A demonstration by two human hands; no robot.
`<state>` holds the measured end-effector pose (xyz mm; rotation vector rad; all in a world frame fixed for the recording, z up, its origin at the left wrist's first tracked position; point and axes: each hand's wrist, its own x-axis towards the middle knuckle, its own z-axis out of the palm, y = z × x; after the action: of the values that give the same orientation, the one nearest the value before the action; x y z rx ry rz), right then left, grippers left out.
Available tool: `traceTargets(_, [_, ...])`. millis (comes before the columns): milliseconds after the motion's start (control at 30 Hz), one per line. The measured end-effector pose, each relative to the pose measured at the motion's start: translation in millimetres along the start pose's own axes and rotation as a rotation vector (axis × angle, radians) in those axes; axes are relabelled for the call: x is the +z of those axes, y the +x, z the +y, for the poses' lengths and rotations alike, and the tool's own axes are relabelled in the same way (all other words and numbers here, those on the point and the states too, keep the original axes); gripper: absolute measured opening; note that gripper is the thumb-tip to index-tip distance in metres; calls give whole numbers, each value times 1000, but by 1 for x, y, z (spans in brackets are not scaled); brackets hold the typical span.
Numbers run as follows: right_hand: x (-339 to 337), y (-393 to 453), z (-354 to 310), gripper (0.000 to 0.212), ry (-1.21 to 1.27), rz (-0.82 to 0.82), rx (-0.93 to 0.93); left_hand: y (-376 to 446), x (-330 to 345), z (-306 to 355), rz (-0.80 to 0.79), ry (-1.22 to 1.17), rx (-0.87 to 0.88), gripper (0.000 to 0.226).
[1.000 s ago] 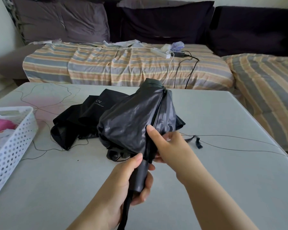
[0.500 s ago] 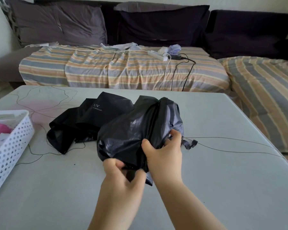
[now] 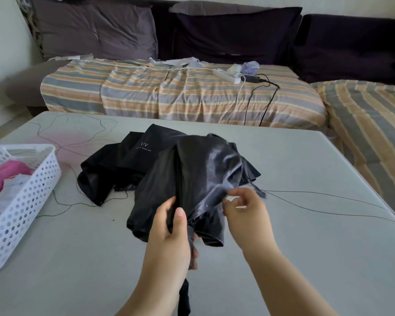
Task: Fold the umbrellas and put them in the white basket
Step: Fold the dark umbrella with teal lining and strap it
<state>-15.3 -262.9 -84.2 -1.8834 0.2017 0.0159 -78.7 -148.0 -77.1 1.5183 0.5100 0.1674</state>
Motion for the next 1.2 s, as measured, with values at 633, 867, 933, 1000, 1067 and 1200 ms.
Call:
traceTargets(633, [-23,11,-65,22,-107,314,-135,-18,-14,23,-24,412,329,30])
traceTargets(867, [-34,12,-68,18,-7,363,-166,-36,-13,43,73,261,397,32])
traceTargets(933, [-35,7,-65,18,-8,418,-210,-26,-12,47,102,208,391,29])
traceTargets(1000, [-41,0,-63,16,38,498,-260,-16,-12,51,110,162,373,28])
traceTargets(1067, [-47,-6,-61,17,116,494,-275,-8,-15,55,110,104,341,28])
traceTargets(1200, [-34,-18,-53,20,79,214,-252,-3,-18,48,109,50,289,34])
